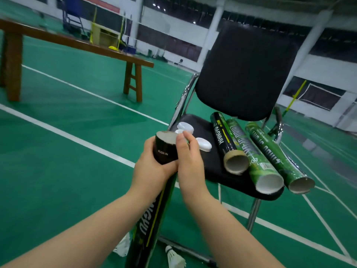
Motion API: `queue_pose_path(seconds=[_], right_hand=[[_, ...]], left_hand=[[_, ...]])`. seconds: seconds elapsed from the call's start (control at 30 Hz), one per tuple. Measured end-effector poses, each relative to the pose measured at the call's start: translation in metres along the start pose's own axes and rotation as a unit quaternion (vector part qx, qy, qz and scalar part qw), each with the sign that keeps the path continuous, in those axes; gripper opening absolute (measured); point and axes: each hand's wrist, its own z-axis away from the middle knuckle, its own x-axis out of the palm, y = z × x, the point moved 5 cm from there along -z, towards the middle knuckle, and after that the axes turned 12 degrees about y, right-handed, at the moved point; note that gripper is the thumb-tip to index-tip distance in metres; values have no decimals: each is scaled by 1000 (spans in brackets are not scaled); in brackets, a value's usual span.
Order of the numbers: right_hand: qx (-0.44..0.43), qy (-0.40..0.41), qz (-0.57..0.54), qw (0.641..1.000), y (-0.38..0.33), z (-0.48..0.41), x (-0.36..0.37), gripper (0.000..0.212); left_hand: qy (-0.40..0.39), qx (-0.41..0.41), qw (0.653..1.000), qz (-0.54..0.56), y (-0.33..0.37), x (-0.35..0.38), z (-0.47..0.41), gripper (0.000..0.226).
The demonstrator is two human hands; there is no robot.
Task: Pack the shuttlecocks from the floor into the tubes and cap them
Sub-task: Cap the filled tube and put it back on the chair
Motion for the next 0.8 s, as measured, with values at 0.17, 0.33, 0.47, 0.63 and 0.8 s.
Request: queue_pose_path(seconds=[0.17, 0.33, 0.47, 0.63, 0.8], right_hand=[[7, 25, 20, 999, 24, -31, 3, 45], [-121, 140, 288, 940, 30, -99, -18, 49], [-80, 99, 515, 848, 65, -132, -24, 58], [-51, 76, 563, 821, 79, -138, -23, 49], [-29, 51, 615, 786, 79, -144, -29, 42]], left_hand=[[-15, -6, 999, -48, -22, 12, -22, 64], [-14, 1, 996, -91, -40, 7, -38, 72], [-16, -5, 994, -108, -50, 1, -43, 73], [-33, -2, 993, -116, -51, 6, -39, 73], [-51, 5, 992, -113, -41, 17, -36, 68]])
